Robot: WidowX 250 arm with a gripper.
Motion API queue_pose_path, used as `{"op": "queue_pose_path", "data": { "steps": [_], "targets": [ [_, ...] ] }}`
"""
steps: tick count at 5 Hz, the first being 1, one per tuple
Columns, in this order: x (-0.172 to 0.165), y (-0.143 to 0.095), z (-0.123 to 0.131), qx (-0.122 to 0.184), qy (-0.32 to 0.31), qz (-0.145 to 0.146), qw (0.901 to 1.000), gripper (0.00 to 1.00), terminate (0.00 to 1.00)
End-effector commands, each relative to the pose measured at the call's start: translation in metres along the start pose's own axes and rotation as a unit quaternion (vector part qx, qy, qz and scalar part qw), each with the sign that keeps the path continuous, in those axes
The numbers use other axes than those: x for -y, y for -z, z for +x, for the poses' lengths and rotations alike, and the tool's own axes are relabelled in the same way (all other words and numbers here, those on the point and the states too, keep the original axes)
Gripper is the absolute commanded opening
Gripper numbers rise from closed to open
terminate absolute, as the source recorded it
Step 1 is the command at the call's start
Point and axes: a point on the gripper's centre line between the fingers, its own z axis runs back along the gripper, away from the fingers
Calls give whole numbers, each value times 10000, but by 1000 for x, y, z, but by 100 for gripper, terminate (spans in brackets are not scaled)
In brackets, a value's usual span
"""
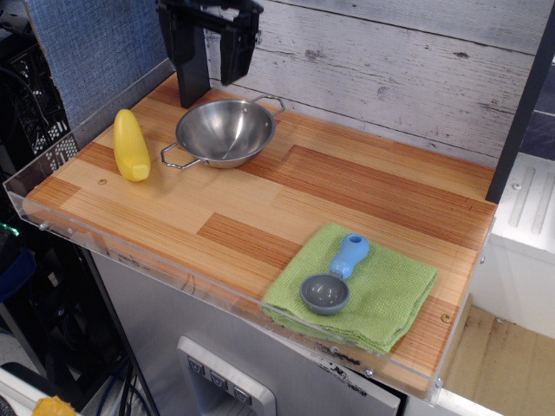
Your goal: Slide the wok to the top of the cloth.
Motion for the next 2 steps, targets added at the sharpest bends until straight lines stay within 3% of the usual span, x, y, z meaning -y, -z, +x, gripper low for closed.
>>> {"op": "queue_pose_path", "data": {
  "steps": [1,2],
  "targets": [
    [2,-58,-22,582,-97,87,9982,100,0],
    [0,-60,-27,502,-159,65,9986,100,0]
  ]
}}
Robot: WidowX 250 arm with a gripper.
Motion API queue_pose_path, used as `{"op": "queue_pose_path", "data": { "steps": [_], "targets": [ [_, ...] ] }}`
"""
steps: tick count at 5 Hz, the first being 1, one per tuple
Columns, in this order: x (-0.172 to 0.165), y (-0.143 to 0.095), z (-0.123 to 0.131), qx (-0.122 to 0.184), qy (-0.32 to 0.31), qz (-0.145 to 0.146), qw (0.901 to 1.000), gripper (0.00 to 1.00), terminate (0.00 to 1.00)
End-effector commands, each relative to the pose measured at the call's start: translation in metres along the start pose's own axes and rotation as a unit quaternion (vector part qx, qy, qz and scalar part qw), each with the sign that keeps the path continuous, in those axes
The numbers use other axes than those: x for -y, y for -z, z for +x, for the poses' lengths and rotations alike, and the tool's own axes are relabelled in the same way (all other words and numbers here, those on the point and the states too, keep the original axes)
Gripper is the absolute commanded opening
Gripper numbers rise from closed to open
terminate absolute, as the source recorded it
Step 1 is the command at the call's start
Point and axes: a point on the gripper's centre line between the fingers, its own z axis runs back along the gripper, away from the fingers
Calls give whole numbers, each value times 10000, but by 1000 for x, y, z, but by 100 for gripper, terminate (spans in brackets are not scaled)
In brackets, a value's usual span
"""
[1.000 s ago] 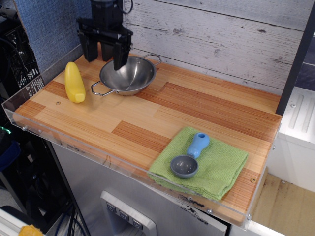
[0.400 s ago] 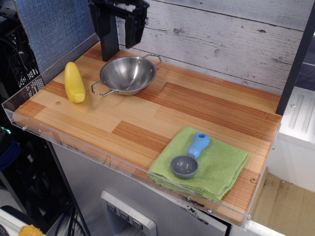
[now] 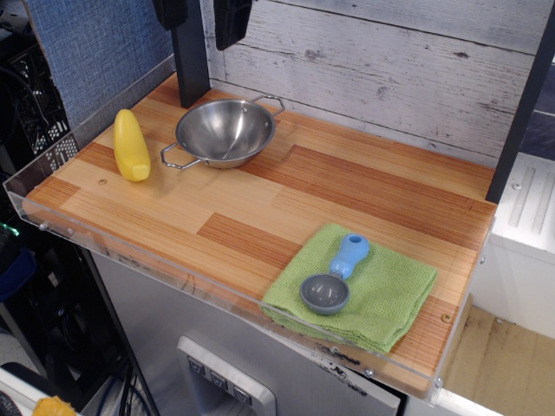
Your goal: Slide the wok to the top of the cloth.
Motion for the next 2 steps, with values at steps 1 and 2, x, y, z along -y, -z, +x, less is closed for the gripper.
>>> {"op": "queue_pose_path", "data": {
  "steps": [1,2],
  "targets": [
    [-5,-26,-11,235,-98,78,9996,100,0],
    [-5,-26,-11,235,-98,78,9996,100,100]
  ]
}}
